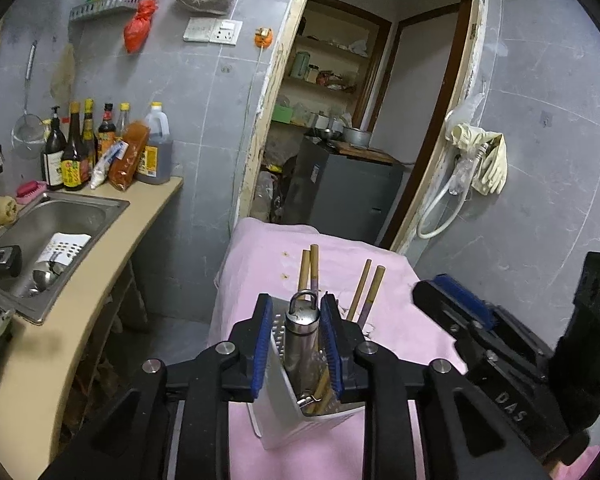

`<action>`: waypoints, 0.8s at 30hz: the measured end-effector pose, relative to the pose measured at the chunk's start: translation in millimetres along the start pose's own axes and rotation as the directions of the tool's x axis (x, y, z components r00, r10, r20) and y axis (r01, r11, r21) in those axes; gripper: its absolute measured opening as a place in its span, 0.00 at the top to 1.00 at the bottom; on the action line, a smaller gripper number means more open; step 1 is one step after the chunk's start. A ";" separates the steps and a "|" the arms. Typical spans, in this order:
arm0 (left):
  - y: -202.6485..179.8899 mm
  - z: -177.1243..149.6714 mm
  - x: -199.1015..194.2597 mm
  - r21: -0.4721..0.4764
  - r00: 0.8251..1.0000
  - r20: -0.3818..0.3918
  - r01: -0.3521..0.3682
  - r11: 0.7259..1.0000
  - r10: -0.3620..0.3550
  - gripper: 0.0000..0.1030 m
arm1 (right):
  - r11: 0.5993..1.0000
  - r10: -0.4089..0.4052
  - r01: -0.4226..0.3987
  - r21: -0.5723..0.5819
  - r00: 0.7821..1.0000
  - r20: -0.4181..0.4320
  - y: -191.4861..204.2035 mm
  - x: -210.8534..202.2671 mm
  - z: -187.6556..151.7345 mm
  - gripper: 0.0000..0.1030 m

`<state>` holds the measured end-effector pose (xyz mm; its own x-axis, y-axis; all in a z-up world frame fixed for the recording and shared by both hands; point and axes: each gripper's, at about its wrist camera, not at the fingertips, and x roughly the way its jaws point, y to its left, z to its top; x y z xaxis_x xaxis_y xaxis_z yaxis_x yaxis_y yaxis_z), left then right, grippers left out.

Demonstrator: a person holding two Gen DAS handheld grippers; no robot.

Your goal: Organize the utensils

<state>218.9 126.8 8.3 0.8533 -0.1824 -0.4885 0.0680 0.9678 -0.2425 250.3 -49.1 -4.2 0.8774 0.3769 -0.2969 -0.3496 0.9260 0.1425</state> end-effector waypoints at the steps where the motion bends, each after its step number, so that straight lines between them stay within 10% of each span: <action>1: -1.0 -0.6 -2.2 0.002 1.000 0.010 -0.009 1.000 0.009 0.74 | 1.000 -0.009 0.009 0.002 1.000 0.001 -0.6 -2.8 0.6 0.56; 24: -42.6 -46.9 -80.0 0.055 0.981 0.165 -0.109 0.992 0.099 0.07 | 0.974 -0.220 0.218 0.069 0.975 0.023 -25.4 -128.3 -22.9 0.04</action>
<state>123.4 92.1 18.4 0.9292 -0.0545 -0.3656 0.0025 0.9900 -0.1412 139.0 -120.5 8.7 0.9399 0.1638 -0.2994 -0.1268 0.9821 0.1393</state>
